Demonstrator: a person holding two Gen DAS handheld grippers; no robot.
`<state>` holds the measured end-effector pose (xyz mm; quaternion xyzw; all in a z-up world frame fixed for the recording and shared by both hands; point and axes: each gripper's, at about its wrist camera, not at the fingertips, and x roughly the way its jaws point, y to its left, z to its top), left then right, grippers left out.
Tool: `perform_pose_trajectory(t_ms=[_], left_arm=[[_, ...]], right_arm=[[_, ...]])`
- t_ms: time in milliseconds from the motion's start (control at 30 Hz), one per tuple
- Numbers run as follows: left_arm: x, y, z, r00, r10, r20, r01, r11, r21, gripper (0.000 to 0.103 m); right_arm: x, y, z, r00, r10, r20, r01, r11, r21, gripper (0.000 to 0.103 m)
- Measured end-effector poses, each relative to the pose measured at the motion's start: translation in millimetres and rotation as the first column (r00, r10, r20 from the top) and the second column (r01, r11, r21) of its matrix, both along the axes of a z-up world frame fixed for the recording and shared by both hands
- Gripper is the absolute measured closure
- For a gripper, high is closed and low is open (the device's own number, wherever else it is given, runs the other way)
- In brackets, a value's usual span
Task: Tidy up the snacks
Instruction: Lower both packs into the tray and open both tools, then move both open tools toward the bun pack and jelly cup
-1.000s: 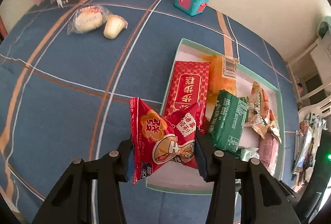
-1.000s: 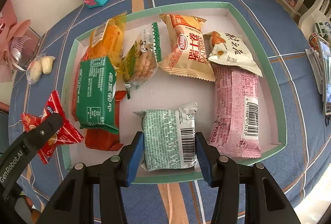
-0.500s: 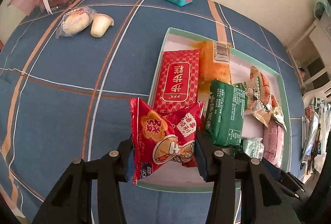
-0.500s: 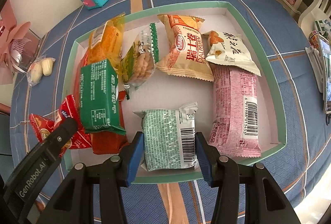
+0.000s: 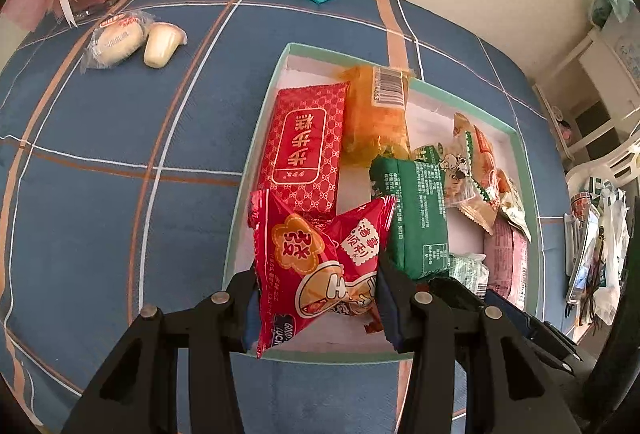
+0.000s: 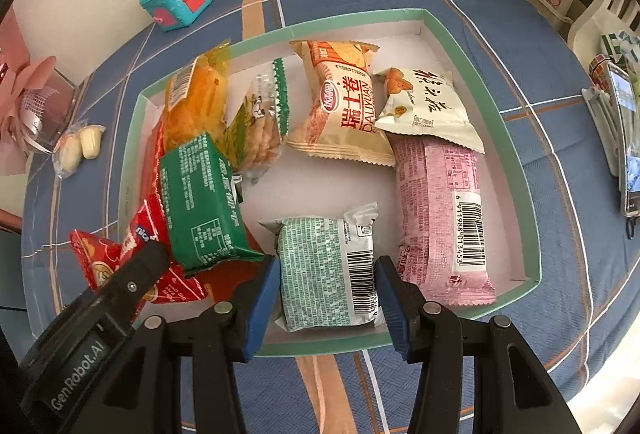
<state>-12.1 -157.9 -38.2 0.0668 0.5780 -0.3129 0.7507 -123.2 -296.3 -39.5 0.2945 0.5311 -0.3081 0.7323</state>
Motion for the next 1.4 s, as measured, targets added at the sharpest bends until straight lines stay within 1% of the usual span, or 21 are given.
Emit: perform_pose_trajectory(t_ms=[233, 367, 500, 600, 800, 1033, 1133, 1200, 1300, 1333, 1367, 1400], left_arm=[[0, 0, -14, 0.999, 0.008, -0.039, -0.007, 1.000, 0.023, 0.054], [0, 2, -16, 0.999, 0.015, -0.052, -0.014, 1.000, 0.022, 0.053], [1, 4, -15, 0.998, 0.024, -0.061, -0.023, 0.999, 0.024, 0.045], [4, 5, -9, 0.998, 0.030, -0.063, -0.030, 1.000, 0.006, 0.042], [4, 9, 14, 0.999, 0.028, -0.019, -0.028, 0.999, -0.033, 0.040], [11, 17, 26, 0.998, 0.060, 0.035, -0.059, 0.998, -0.020, 0.039], [18, 23, 27, 0.996, 0.078, 0.053, -0.077, 0.997, -0.008, 0.034], [20, 25, 26, 0.994, 0.086, 0.063, -0.086, 0.996, 0.001, 0.034], [25, 30, 24, 0.992, 0.103, 0.073, -0.105, 0.994, 0.016, 0.033], [25, 33, 24, 0.991, 0.110, 0.078, -0.112, 0.993, 0.022, 0.032], [26, 34, 24, 0.990, 0.117, 0.084, -0.119, 0.992, 0.028, 0.024], [27, 36, 24, 0.988, 0.123, 0.090, -0.127, 0.991, 0.032, 0.019]], right_arm=[[-3, -1, -5, 1.000, -0.004, -0.004, 0.004, 1.000, 0.004, 0.051], [-4, 0, -5, 1.000, -0.009, -0.008, 0.009, 1.000, 0.005, 0.049], [-5, 1, 3, 1.000, -0.012, -0.008, 0.012, 1.000, -0.018, 0.045], [-6, -1, 13, 1.000, -0.021, 0.018, 0.022, 0.999, -0.030, 0.043], [-9, -1, 33, 0.998, -0.017, 0.065, 0.021, 0.998, -0.065, 0.043], [-7, 1, 45, 0.997, -0.008, 0.080, 0.014, 0.997, -0.078, 0.043], [-7, 3, 42, 0.997, -0.002, 0.080, 0.009, 0.997, -0.078, 0.043], [-6, 4, 42, 0.997, 0.002, 0.078, 0.004, 0.997, -0.077, 0.043], [-5, 7, 39, 0.998, 0.011, 0.070, -0.006, 0.997, -0.072, 0.037], [-4, 7, 38, 0.998, 0.015, 0.068, -0.010, 0.997, -0.071, 0.035], [-3, 8, 37, 0.998, 0.017, 0.065, -0.013, 0.997, -0.072, 0.033], [-2, 9, 36, 0.998, 0.021, 0.062, -0.016, 0.997, -0.072, 0.030]])
